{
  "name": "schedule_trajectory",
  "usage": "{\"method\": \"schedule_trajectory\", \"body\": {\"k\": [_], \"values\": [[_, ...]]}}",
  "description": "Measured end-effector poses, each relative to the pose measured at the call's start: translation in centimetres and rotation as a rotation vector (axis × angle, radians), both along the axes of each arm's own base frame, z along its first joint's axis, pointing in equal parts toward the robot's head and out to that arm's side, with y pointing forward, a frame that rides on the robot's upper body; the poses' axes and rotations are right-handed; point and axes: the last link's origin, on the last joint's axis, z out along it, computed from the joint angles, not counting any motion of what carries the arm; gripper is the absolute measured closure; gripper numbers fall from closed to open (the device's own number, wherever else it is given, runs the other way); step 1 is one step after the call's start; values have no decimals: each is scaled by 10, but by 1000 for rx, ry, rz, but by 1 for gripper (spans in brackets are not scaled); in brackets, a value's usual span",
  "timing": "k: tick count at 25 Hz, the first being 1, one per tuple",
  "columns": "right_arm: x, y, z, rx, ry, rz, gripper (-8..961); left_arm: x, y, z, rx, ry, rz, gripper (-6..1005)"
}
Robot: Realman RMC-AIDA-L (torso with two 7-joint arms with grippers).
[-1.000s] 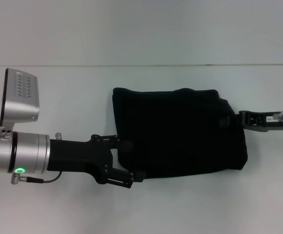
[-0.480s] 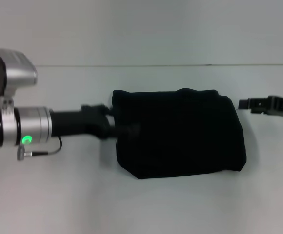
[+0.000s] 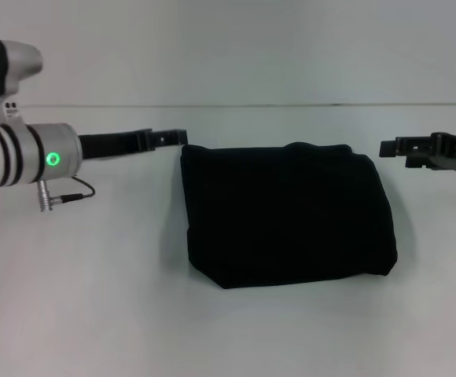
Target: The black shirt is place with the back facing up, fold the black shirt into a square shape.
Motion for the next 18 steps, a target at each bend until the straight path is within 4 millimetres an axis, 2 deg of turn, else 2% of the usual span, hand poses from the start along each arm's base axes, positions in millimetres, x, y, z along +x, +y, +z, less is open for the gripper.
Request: {"method": "schedule_trajectory", "body": {"k": [4,9,18], "values": [[0,-2,-5,-16,-18,13,148,-2,6,-14,-40,29,68,100],[0,-2,-8,-24,-38,33,151,5,10,-23,-45,17,102,112],[-2,-3,-13,-26,-50,66,156,22,6,-58,-82,27,102,135]]}}
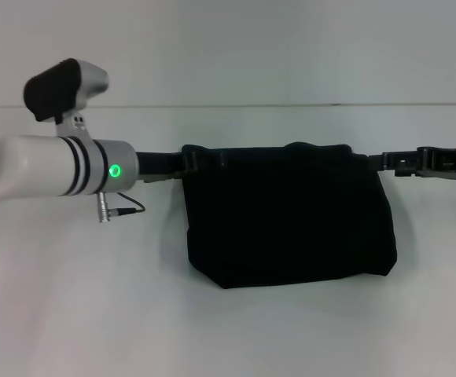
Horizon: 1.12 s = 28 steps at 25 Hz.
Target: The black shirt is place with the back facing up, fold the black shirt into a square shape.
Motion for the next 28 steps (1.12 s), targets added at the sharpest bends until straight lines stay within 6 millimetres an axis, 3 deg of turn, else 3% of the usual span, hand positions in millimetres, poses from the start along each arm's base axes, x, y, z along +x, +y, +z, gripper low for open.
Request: {"method": "schedule_trajectory", "body": {"k": [8,22,28], "values": [[0,0,0,0,-3,5,161,3,-3,-10,-6,14,1,155],[2,2,-1,12,-21,-2,161,5,1,-9,20,53,-53,190],[2,2,-6,12,-28,-1,162,6,1,-10,22,70,-79,454]]}}
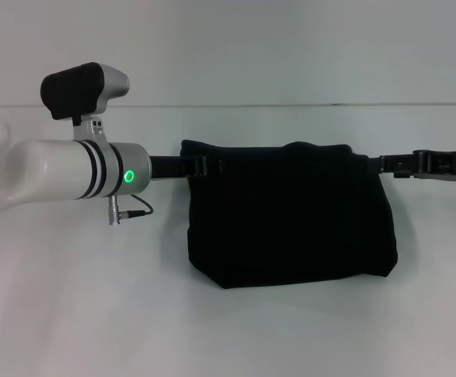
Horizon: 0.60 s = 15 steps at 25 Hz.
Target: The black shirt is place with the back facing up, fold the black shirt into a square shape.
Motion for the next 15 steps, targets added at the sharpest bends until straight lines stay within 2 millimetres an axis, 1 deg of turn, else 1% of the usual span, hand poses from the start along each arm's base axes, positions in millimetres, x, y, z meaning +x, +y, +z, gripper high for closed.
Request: {"method": "schedule_trajectory", "body": {"k": [5,15], "values": [[0,0,-1,-1,-1,1,162,1,1,0,3,11,-10,655],[0,0,-1,2,-4,-1,162,9,10,8,28,24,-47,859]]}}
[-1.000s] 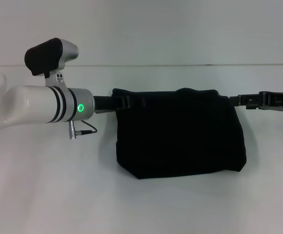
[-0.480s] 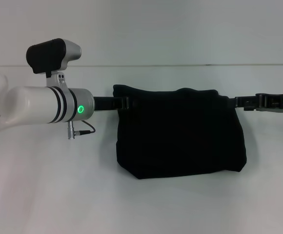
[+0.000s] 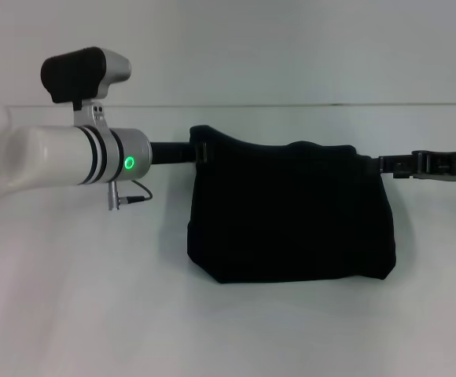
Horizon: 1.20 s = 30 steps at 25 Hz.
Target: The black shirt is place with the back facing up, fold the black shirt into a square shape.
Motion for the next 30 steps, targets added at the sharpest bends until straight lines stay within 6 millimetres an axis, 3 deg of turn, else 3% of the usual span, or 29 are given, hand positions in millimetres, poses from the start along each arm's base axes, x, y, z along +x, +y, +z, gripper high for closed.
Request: {"method": "schedule_trajectory", "body": {"k": [6,13,30], "values": [[1,-1,0,-6,-1,-3,161,2,6,7,21,9,-10,966],[1,-1,-1,-14,-3,-8,161,-6,11,15,77,28,22,955],[-8,4,-4,-19,-12,24,164,-27,-2,15,106,-98,149,928]]}}
